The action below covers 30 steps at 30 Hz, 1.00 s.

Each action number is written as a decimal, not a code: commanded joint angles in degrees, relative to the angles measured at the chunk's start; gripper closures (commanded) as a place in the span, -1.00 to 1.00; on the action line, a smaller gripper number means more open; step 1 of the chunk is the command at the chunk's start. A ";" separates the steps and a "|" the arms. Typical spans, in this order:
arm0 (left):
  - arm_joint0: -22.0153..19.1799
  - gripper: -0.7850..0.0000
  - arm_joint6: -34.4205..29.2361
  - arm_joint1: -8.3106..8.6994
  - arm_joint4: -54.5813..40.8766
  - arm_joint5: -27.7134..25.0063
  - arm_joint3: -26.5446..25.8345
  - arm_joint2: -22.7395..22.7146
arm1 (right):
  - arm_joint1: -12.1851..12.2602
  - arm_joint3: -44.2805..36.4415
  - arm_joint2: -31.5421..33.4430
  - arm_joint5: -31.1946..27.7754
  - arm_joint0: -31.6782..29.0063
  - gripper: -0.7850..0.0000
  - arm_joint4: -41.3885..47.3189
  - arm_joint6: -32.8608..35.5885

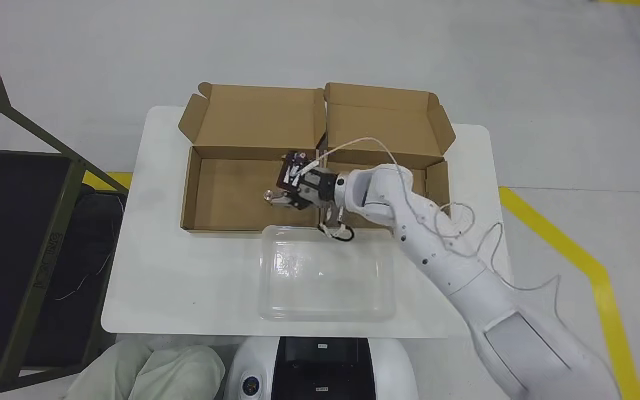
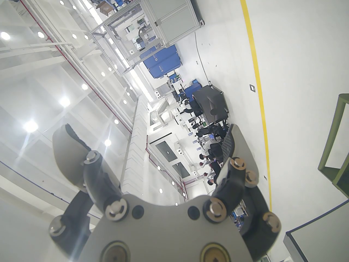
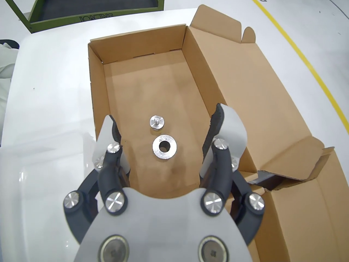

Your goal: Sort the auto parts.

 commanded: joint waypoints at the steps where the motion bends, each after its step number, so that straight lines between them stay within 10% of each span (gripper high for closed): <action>1: 0.00 -1.00 0.00 0.00 0.00 0.00 0.00 0.00 | 0.95 -3.41 2.09 -0.41 -2.15 -0.76 -0.34 1.03; 30: 0.00 -1.00 0.00 0.00 0.00 0.00 0.00 0.00 | 10.22 -24.39 30.19 -8.50 -27.29 -1.00 -4.88 -7.40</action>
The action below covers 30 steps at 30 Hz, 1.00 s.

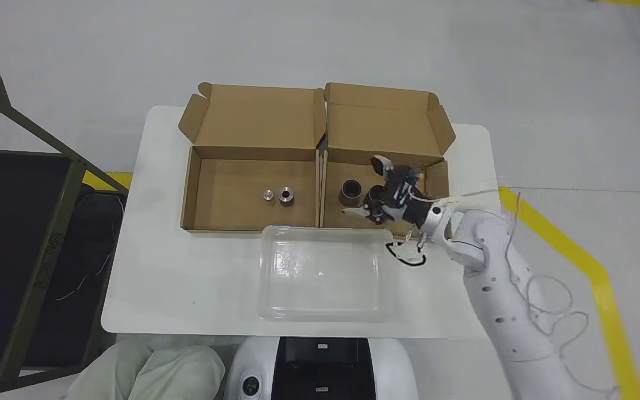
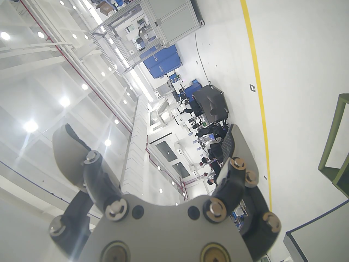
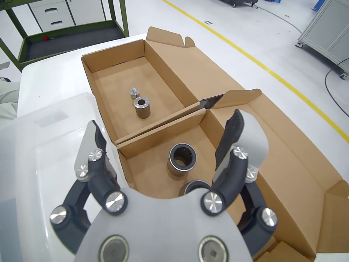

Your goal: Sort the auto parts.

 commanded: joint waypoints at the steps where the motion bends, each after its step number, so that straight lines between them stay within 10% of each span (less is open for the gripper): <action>1: 0.00 -1.00 0.00 0.00 0.00 0.00 0.00 0.00 | 0.44 -0.56 1.60 -0.37 -1.26 -1.00 -1.13 -1.85; 30: 0.00 -1.00 0.00 0.00 0.00 0.00 0.00 0.00 | 5.30 -13.24 23.86 -3.97 -21.35 -1.00 -3.58 -16.52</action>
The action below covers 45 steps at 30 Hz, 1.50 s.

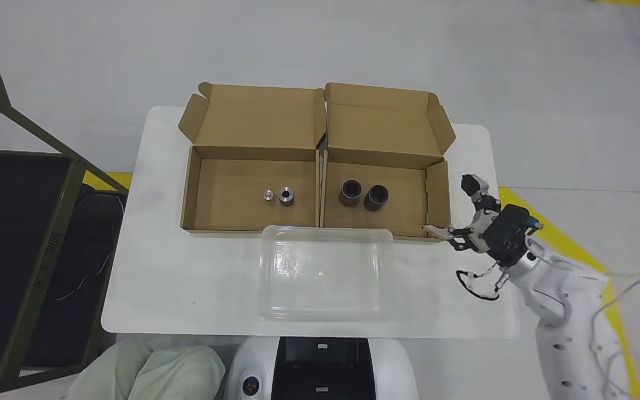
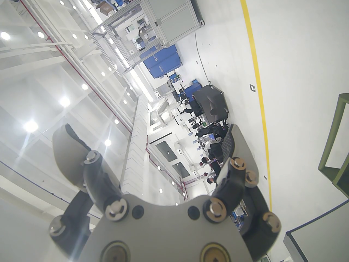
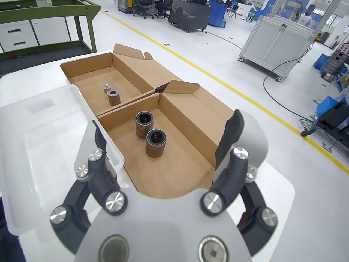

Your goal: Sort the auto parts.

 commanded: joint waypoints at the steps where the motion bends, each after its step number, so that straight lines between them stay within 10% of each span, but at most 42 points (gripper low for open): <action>1: 0.00 -1.00 0.00 0.00 0.00 0.00 0.00 0.00 | 0.21 -0.44 1.06 -0.23 -0.75 -1.00 0.01 -0.29; 45: 0.00 -1.00 0.00 0.00 0.00 0.00 0.00 0.00 | 1.40 -2.84 6.85 2.79 -7.49 -1.00 1.95 -3.02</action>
